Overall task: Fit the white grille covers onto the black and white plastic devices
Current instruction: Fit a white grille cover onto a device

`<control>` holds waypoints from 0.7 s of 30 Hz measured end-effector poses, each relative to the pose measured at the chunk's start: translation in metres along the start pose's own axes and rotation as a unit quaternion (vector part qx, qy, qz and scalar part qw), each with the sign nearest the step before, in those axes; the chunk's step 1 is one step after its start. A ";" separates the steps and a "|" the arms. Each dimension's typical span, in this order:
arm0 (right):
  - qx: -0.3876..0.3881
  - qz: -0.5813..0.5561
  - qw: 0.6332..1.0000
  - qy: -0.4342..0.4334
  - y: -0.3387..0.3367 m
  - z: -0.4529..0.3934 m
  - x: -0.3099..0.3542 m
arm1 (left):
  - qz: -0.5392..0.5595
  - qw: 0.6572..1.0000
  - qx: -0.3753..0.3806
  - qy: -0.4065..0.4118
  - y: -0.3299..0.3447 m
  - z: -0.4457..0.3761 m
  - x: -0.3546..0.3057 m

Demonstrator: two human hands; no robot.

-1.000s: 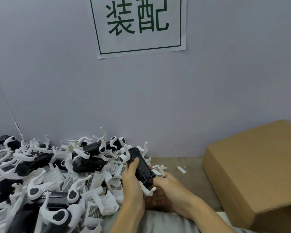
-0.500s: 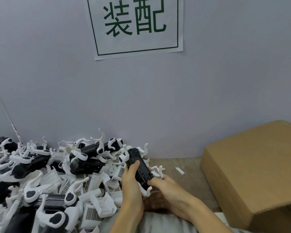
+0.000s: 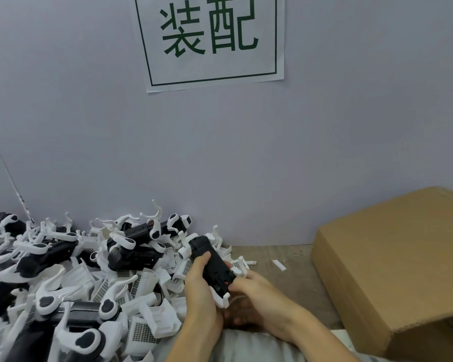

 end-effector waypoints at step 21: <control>-0.307 0.394 0.853 -0.151 -0.041 -0.036 0.025 | 0.165 0.985 -0.030 0.028 -0.001 -0.006 -0.021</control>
Point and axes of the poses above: each hand's wrist, its own z-axis away from the middle knuckle, its own y-axis out of the palm, x = y × z, the point moved 4 cm from there along -z, towards the middle knuckle, and after that the axes turned 13 degrees about y, right-handed, at the moved point
